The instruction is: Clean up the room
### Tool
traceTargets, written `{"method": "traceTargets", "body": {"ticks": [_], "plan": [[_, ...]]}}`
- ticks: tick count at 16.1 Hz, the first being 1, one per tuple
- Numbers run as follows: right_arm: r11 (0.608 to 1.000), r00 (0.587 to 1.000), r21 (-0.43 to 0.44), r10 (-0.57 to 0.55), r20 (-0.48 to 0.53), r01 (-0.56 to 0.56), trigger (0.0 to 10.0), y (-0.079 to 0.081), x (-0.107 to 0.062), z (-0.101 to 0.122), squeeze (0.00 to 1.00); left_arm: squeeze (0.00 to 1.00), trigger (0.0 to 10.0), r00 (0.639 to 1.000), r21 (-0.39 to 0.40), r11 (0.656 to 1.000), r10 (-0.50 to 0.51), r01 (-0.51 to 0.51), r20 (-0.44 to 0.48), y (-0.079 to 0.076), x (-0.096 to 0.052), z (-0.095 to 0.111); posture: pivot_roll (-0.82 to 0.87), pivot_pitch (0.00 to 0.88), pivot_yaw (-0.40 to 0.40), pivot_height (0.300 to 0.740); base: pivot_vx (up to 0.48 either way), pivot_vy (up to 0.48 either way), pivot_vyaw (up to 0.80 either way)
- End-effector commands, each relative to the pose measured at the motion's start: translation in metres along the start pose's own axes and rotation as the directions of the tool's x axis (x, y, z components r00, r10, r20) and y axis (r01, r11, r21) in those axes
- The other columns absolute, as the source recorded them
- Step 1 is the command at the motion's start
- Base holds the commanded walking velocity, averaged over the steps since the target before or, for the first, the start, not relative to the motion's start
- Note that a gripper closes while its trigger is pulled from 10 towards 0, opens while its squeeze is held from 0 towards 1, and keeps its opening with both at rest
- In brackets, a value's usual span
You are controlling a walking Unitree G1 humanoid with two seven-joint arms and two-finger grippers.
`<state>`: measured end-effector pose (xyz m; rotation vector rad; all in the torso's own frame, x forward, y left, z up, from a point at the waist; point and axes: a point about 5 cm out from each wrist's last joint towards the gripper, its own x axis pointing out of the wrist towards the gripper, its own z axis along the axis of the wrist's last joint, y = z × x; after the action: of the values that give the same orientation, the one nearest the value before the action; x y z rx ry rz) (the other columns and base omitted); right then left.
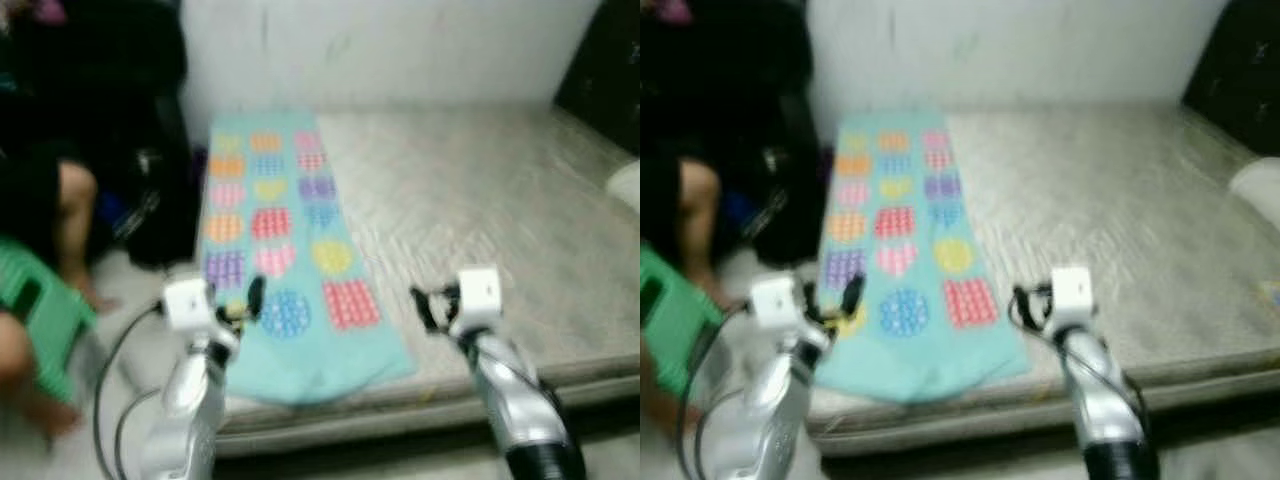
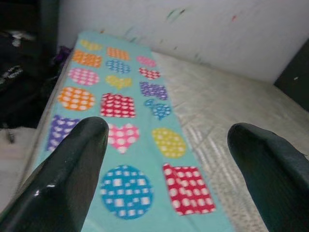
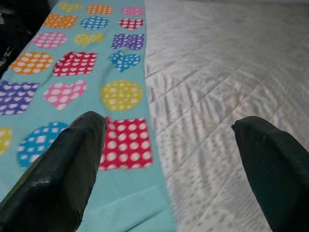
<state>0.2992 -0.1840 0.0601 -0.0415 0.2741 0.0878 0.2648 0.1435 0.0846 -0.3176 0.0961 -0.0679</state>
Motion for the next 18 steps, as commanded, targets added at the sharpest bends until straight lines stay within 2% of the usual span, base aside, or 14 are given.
{"method": "traceTargets", "body": {"ticks": [1,7,10,18], "plan": [[1.000,1.000,0.004,0.008,0.005,-0.008,10.0,0.0037,0.0015,0.0022,0.00,0.00,10.0,1.000,0.012,1.000,0.004,-0.005,0.030,0.0018,0.0012,0.0062,-0.09,0.000,-0.017,0.740,0.000,0.000,0.00],[1.000,1.000,-0.002,0.027,0.004,-0.027,10.0,0.0062,0.0016,0.0019,0.00,0.00,10.0,0.999,0.028,1.000,0.009,-0.010,0.045,0.0047,0.0009,0.0079,-0.09,0.000,-0.016,0.740,0.000,0.000,0.00],[1.000,1.000,0.001,0.025,0.010,-0.025,10.0,0.0074,0.0018,0.0025,0.00,0.00,10.0,0.999,0.031,1.000,-0.005,0.003,0.049,0.0042,0.0006,0.0086,-0.09,0.000,-0.014,0.740,0.000,0.000,0.34],[1.000,1.000,-0.004,0.021,0.008,-0.021,10.0,0.0065,0.0024,0.0026,0.00,0.00,10.0,0.998,0.035,0.999,-0.017,0.016,0.055,0.0032,0.0009,0.0092,-0.09,0.000,-0.016,0.740,0.323,0.000,0.00]]}}
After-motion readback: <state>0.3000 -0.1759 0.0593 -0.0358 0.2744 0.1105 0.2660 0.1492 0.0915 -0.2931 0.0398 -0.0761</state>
